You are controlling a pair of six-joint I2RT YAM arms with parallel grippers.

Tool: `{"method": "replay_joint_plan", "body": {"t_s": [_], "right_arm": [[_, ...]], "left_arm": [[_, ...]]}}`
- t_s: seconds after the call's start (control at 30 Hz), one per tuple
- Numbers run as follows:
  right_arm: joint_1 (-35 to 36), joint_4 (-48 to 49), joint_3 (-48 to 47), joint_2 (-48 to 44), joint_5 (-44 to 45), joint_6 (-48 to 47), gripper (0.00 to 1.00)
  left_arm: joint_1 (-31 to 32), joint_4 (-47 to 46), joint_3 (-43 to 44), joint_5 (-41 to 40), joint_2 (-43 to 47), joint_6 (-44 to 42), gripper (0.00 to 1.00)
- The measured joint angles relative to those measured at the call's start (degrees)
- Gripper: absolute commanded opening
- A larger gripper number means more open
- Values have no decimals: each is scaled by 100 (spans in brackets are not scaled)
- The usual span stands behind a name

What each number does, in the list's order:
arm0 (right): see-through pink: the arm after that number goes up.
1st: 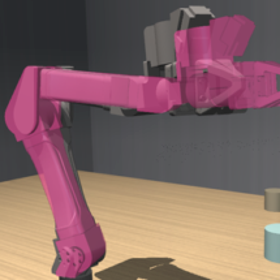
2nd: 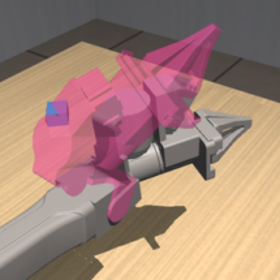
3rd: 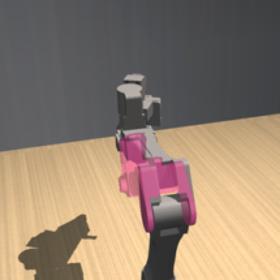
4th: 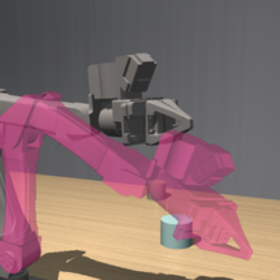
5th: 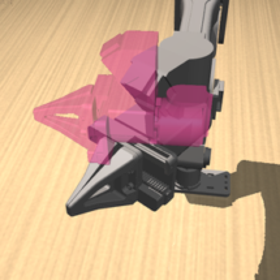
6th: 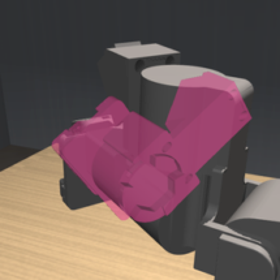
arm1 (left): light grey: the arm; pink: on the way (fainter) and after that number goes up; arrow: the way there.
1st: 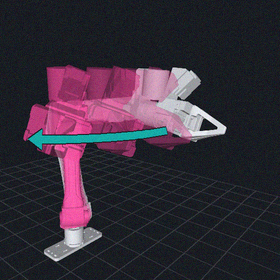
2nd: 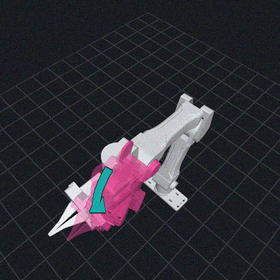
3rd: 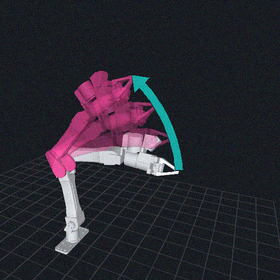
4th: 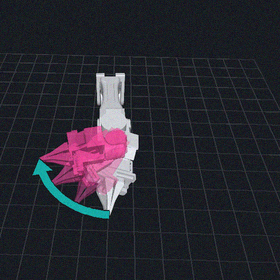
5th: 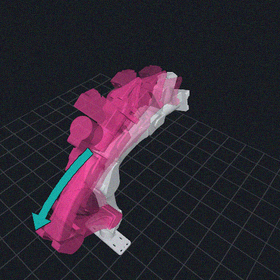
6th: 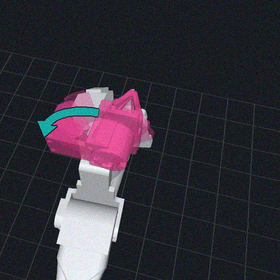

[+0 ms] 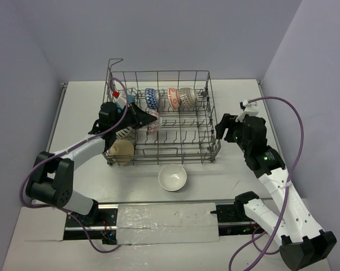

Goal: Load the bowls into the dish rack
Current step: Insert the bowl into the dish rack.

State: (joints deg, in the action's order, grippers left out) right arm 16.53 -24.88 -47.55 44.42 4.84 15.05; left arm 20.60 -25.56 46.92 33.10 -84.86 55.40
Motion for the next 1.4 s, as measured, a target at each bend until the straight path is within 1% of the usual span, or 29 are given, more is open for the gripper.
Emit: {"method": "replay_joint_plan", "body": {"t_s": [0.47,0.73,1.17,1.2,1.23,1.27,1.37,1.4], "right_arm": [[-2,0,0,2,-13,0,75],[-2,0,0,2,-33,-11,75],[0,0,0,20,-103,-52,75],[-2,0,0,22,-107,-57,75],[0,0,0,26,-107,-59,75],[-2,0,0,31,-107,-59,75],[-2,0,0,35,-114,-59,75],[-2,0,0,37,-125,-59,75]], "left_arm": [[-4,415,-9,-205,170,-94,19],[-7,826,4,-446,304,-284,25],[-11,1502,7,-879,367,-535,31],[-11,1543,11,-903,367,-542,42],[-11,1591,15,-911,367,-575,43],[-11,1674,22,-933,367,-605,46],[-9,1797,24,-955,367,-647,48],[-9,1816,24,-968,367,-664,51]]}}
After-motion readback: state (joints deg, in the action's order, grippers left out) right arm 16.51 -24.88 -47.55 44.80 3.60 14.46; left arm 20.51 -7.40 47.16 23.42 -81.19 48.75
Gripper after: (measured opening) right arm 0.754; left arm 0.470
